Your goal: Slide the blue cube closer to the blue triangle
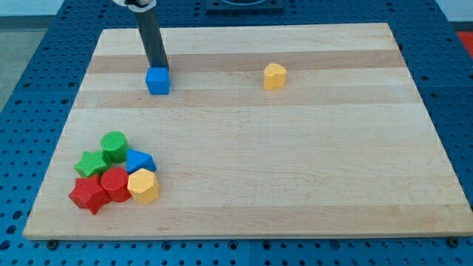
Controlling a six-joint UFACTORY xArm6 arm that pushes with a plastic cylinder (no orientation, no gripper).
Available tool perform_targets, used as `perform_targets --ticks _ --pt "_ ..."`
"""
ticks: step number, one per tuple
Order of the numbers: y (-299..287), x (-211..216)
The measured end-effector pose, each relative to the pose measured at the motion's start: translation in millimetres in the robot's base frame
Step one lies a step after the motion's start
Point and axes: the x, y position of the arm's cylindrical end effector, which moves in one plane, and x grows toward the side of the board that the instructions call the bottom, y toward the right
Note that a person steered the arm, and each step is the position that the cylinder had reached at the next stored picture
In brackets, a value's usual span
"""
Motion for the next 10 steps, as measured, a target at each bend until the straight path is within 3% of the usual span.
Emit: perform_targets --ticks 4,10 --pt "0 91" --pt "25 131"
